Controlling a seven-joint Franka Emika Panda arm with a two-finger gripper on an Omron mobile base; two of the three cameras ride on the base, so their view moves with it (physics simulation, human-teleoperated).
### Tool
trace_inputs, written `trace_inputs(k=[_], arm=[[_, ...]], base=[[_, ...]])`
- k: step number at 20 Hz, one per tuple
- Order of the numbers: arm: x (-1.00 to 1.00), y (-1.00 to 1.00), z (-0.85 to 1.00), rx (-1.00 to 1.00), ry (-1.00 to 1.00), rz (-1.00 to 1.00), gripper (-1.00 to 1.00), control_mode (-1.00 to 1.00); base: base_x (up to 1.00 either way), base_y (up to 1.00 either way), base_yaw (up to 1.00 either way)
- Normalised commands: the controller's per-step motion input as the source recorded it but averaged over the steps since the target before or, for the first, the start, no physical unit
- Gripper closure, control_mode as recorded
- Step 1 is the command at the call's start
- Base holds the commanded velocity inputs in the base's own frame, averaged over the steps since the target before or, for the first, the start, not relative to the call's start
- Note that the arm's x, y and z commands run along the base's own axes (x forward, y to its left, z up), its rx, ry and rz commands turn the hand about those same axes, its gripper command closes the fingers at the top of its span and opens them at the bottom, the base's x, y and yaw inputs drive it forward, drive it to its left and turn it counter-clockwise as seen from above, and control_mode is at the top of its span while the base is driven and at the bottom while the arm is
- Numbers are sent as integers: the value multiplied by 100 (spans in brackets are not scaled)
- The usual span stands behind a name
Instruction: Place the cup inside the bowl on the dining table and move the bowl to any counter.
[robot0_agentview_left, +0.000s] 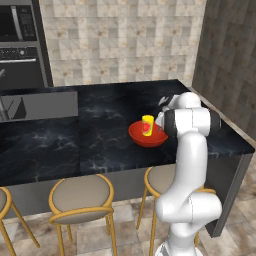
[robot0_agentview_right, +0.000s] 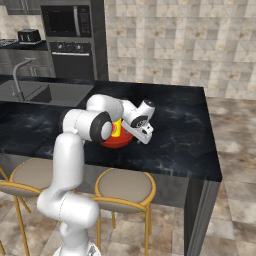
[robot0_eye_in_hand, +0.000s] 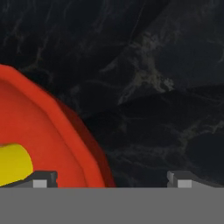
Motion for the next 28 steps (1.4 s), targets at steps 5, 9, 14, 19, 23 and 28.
trace_inputs(k=[5, 9, 14, 19, 23, 28], arm=[[0, 8, 0, 0, 0, 0, -100, -100], [0, 28, 0, 0, 0, 0, 100, -100], [0, 17, 0, 0, 0, 0, 100, -100], [0, 0, 0, 0, 0, 0, 100, -100], [-1, -8, 9, 2, 0, 0, 100, -100], [-22, -16, 21, 5, -7, 0, 100, -100]], base=[[0, 0, 0], [0, 0, 0], [0, 0, 0], [0, 0, 0], [0, 0, 0], [0, 0, 0]])
